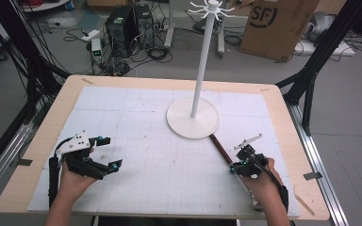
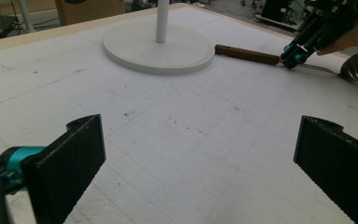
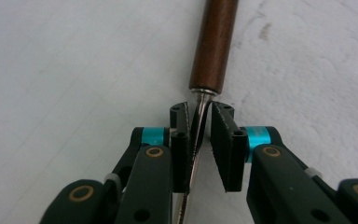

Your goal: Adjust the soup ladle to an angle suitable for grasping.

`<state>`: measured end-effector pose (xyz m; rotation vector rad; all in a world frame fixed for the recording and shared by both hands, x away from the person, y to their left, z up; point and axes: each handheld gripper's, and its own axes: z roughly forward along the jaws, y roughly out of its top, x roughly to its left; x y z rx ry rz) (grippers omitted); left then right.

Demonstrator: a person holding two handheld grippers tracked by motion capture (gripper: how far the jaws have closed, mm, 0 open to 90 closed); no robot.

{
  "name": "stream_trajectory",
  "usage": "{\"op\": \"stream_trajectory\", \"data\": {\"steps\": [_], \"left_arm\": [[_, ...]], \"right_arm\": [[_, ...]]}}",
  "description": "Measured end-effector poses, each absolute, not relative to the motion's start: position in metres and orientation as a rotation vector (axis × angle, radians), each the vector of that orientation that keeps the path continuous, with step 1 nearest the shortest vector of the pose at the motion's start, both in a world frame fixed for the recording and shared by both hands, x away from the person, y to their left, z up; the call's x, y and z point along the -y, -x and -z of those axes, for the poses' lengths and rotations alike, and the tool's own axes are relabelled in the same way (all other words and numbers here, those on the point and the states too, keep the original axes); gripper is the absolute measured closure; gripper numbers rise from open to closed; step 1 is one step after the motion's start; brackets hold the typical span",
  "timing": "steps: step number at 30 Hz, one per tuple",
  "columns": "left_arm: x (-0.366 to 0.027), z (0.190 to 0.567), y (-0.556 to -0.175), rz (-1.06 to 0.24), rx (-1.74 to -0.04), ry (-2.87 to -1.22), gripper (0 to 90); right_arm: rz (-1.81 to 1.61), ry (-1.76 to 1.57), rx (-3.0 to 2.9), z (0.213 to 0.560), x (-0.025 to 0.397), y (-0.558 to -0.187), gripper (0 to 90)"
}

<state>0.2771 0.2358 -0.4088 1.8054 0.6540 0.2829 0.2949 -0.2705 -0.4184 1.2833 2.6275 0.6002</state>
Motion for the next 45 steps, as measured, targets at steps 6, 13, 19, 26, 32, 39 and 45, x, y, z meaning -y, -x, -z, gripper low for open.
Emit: {"op": "stream_trajectory", "data": {"steps": [6,13,19,26,32,39,45], "left_arm": [[-0.235,0.409,-0.277,-0.282,-0.655,-1.809,2.6],[-0.235,0.41,-0.278,-0.285,-0.653,-1.813,2.6],[-0.234,0.409,-0.276,-0.275,-0.657,-1.809,2.6],[-0.233,0.409,-0.276,-0.274,-0.649,-1.808,2.6],[-0.232,0.409,-0.277,-0.272,-0.655,-1.807,2.6],[-0.233,0.408,-0.276,-0.278,-0.652,-1.809,2.6],[-0.233,0.408,-0.277,-0.277,-0.654,-1.81,2.6]], "right_arm": [[-0.627,-1.16,-2.701,0.418,0.26,-0.289,83.8],[-0.584,-1.127,-2.73,0.417,0.257,-0.291,81.4],[-0.575,-1.165,-2.77,0.417,0.255,-0.295,72.4],[-0.506,-1.145,-2.778,0.416,0.248,-0.296,74.0],[-0.471,-1.072,-2.771,0.415,0.241,-0.291,83.5],[-0.483,-1.004,-2.762,0.416,0.24,-0.287,84.6],[-0.599,-1.008,-2.715,0.416,0.249,-0.283,84.7]]}}
